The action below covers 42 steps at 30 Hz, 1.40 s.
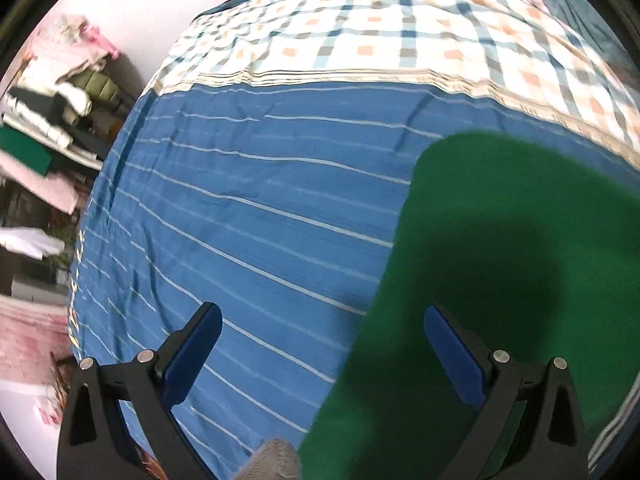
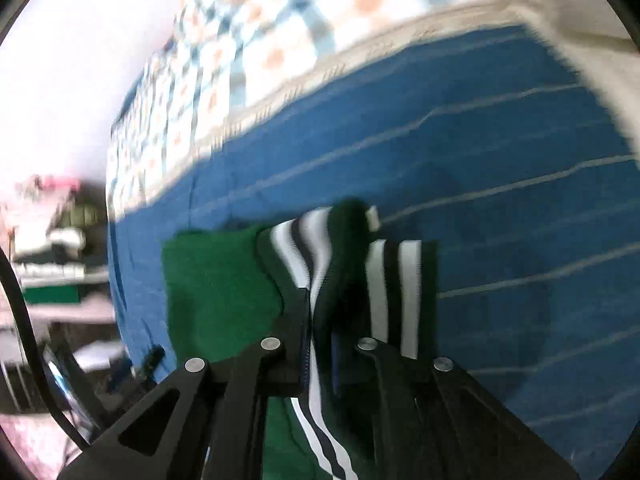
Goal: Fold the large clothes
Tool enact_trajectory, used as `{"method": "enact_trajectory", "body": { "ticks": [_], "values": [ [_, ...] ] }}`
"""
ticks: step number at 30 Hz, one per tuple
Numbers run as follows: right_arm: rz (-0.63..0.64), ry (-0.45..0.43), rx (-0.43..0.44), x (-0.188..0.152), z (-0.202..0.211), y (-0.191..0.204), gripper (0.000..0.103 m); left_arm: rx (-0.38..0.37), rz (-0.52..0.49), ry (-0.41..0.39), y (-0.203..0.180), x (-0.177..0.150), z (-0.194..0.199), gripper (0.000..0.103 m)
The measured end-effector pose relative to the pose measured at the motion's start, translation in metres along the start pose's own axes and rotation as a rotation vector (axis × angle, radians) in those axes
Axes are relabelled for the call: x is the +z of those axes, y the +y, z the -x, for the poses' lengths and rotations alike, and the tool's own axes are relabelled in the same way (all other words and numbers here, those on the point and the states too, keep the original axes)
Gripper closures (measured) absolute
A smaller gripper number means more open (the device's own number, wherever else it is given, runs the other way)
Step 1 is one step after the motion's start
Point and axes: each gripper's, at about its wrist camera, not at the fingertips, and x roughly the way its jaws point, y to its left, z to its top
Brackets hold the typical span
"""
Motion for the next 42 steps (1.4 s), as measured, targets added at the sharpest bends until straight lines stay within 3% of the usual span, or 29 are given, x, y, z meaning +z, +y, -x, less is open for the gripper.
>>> {"method": "enact_trajectory", "body": {
  "ticks": [2, 4, 7, 10, 12, 17, 23, 27, 28, 29, 30, 35, 37, 39, 42],
  "values": [
    [-0.01, -0.045, -0.034, 0.003, 0.016, -0.012, 0.095, -0.018, -0.017, -0.005, -0.003, -0.004, -0.002, 0.0],
    [-0.055, -0.041, -0.069, 0.007, 0.01, -0.029, 0.095, 0.013, -0.048, -0.009, -0.009, -0.006, -0.008, 0.0],
    [-0.051, 0.084, -0.105, 0.014, -0.035, -0.038, 0.091, 0.035, -0.077, 0.013, -0.013, -0.01, -0.017, 0.0],
    [-0.024, 0.131, -0.098, 0.016, -0.037, -0.029, 0.071, 0.015, -0.05, 0.015, -0.003, -0.014, -0.011, 0.0],
    [-0.019, 0.127, -0.068, 0.006, -0.014, -0.024, 0.07, 0.014, -0.037, 0.01, 0.003, -0.019, -0.003, 0.0],
    [-0.125, 0.184, 0.049, -0.065, 0.028, -0.042, 0.067, 0.033, 0.009, 0.006, 0.025, -0.041, 0.017, 0.0],
    [-0.353, 0.356, 0.122, -0.158, -0.005, -0.071, 0.066, 0.074, 0.089, 0.061, 0.054, -0.072, 0.021, 0.0],
    [-0.403, 0.355, 0.119, -0.179, -0.037, -0.079, 0.063, 0.093, 0.103, 0.101, 0.064, -0.083, 0.013, 0.0],
    [-0.399, 0.346, 0.113, -0.178, -0.04, -0.08, 0.064, 0.094, 0.105, 0.106, 0.068, -0.086, 0.012, 0.0],
    [-0.394, 0.339, 0.11, -0.18, -0.04, -0.08, 0.075, 0.094, 0.106, 0.108, 0.07, -0.087, 0.012, 0.0],
    [-0.375, 0.32, 0.102, -0.178, -0.039, -0.076, 0.094, 0.095, 0.107, 0.11, 0.071, -0.088, 0.011, 0.0],
    [-0.256, 0.206, -0.01, -0.177, 0.0, -0.054, 0.099, 0.084, 0.096, 0.095, 0.074, -0.087, 0.019, 0.0],
    [-0.262, 0.209, -0.05, -0.175, 0.0, -0.054, 0.103, 0.079, 0.082, 0.083, 0.072, -0.083, 0.02, 0.0],
    [-0.223, 0.219, -0.159, -0.171, -0.009, -0.058, 0.103, 0.066, 0.067, 0.083, 0.068, -0.076, 0.017, 0.0],
    [-0.31, 0.281, -0.034, -0.166, -0.018, -0.069, 0.103, 0.016, 0.057, 0.073, 0.066, -0.063, 0.014, 0.0]
  ]
}}
